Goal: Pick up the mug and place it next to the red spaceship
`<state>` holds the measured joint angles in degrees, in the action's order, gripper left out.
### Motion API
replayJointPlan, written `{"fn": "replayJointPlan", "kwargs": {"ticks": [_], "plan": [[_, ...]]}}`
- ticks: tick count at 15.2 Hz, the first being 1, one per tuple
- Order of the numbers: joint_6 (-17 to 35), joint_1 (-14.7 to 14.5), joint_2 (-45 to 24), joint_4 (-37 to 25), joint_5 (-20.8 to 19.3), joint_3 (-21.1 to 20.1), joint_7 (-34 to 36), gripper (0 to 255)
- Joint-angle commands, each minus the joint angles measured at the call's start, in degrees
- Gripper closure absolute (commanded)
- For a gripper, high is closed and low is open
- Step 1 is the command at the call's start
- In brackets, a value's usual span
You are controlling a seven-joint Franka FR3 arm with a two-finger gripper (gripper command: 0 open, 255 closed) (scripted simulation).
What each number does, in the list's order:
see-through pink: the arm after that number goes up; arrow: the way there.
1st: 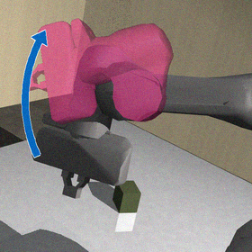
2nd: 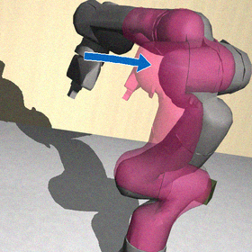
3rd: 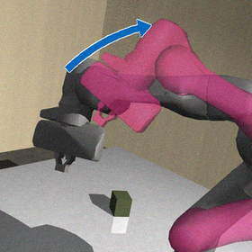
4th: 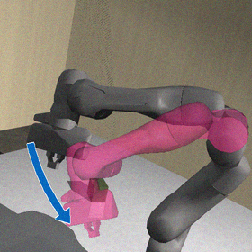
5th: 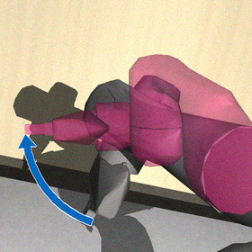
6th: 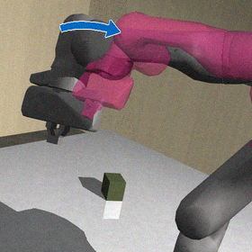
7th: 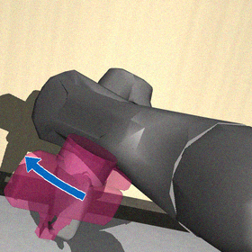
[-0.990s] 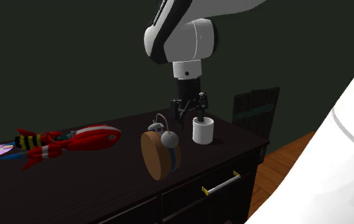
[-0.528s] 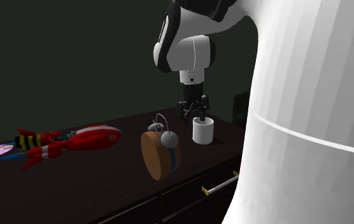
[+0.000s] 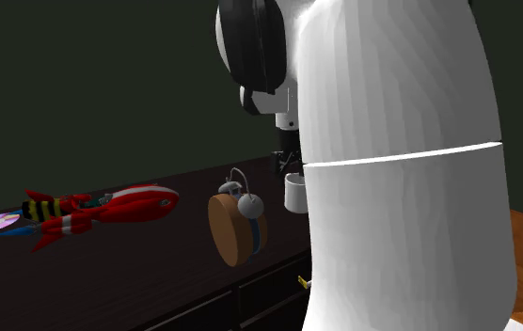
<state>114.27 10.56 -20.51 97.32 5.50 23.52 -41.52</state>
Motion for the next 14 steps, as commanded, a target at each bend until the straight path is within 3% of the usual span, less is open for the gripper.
{"fn": "replayJointPlan", "kwargs": {"ticks": [1, 8, 14], "plan": [[-0.5, 1.5, -4.5, -5.0, 2.0, -0.5, -1.2, 0], [4.1, 1.8, -6.3, -2.1, 2.8, -0.9, -1.8, 0], [4.4, 1.8, -6.5, -1.9, 2.9, -1.0, -1.8, 0]]}}
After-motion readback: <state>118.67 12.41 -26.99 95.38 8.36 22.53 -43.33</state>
